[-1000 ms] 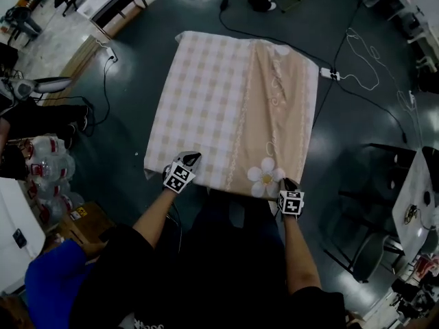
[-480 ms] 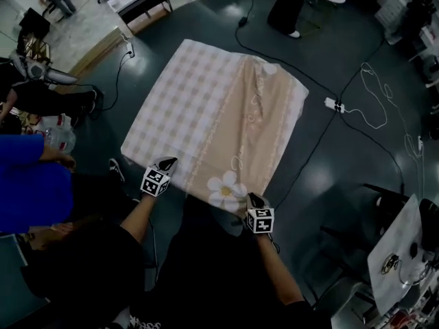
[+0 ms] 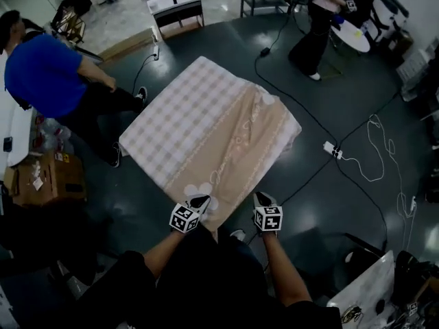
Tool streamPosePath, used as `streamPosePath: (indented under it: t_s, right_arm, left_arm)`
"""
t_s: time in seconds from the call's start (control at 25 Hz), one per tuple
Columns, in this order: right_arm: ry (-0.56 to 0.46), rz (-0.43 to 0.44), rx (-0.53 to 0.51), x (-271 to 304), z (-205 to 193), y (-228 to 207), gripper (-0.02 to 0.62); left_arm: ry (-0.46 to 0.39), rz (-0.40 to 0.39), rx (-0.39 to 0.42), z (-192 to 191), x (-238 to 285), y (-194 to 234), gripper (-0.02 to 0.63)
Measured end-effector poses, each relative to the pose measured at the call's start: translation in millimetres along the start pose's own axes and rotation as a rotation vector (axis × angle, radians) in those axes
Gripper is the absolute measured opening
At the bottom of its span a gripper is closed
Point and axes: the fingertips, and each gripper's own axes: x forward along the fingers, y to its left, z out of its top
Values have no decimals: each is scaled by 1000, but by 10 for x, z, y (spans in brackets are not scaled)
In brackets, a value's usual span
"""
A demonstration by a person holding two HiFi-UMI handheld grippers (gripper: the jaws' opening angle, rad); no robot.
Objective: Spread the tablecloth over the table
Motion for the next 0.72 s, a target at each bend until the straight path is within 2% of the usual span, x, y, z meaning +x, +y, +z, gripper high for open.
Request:
streamPosePath:
  t_s: [0.08,0.16,0.32,0.48,0.72]
  right_arm:
    - [16,-18,-30,17,56,-155,46]
    - [33,-38,-58,40,132,-288,87]
    - [51,-61,-85,106,425,-670,91]
    - [52,-52,-128,314,686,-1149,91]
    - [59,30,-227,972,992,-1579,91]
  left_arm:
    - [-8,-37,15,14,132,-225,18]
    - [-21,-68,18,69,221,-348,18]
    - [-32,-77,11,206,465,-421,18]
    - [-61,-31,-42,295,776,-446,18]
    - [-74,115,-98,370,1309,-321,18]
